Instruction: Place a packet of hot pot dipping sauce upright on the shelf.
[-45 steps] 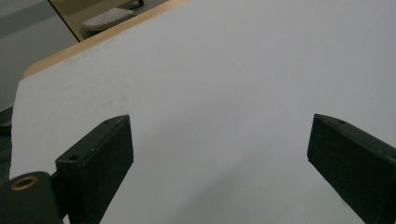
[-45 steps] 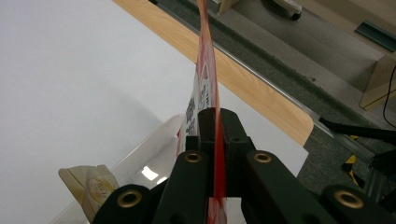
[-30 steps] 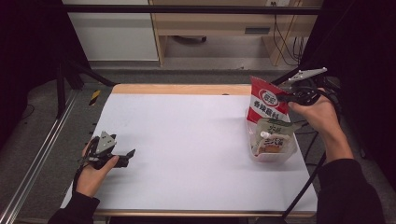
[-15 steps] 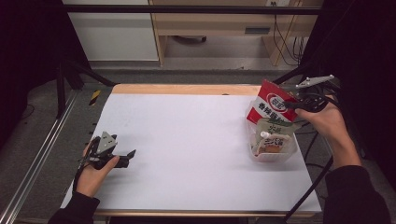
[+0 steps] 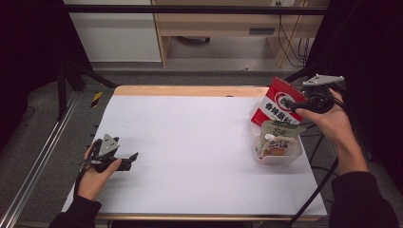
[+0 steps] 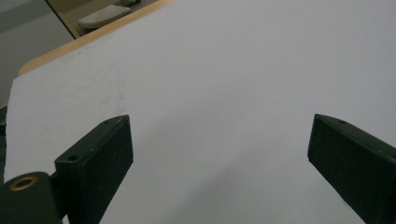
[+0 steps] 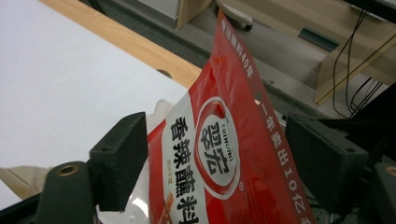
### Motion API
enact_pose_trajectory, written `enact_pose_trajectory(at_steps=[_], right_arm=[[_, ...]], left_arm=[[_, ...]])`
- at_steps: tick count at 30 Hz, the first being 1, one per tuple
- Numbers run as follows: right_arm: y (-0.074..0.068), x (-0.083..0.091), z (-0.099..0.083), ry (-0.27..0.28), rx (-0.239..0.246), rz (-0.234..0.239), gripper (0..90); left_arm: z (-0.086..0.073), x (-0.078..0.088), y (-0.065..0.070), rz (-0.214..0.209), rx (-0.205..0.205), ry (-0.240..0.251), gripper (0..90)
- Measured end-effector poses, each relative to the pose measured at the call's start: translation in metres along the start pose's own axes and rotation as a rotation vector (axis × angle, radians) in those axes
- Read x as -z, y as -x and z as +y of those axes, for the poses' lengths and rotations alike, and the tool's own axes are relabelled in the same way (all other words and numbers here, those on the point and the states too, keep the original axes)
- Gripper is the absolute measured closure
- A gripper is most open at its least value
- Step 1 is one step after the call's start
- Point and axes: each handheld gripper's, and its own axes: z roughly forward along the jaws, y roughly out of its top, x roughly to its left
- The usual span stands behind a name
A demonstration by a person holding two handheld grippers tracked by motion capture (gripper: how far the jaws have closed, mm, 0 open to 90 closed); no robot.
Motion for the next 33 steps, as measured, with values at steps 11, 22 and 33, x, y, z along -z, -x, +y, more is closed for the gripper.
enact_pose_trajectory(at_steps=[11,22,33], right_arm=[[-0.017,0.016,0.025,0.074,0.017,0.015,17.0],[-0.052,0.02,0.045,0.109,0.07,0.072,15.0],[-0.089,0.025,0.055,0.121,0.111,0.129,11.5]], left_arm=[[0.0,0.0,0.001,0.001,-0.005,0.0,6.7],[0.0,0.0,0.001,-0.002,-0.007,-0.002,6.7],[0.0,0.0,0.001,-0.004,-0.009,0.0,6.6]])
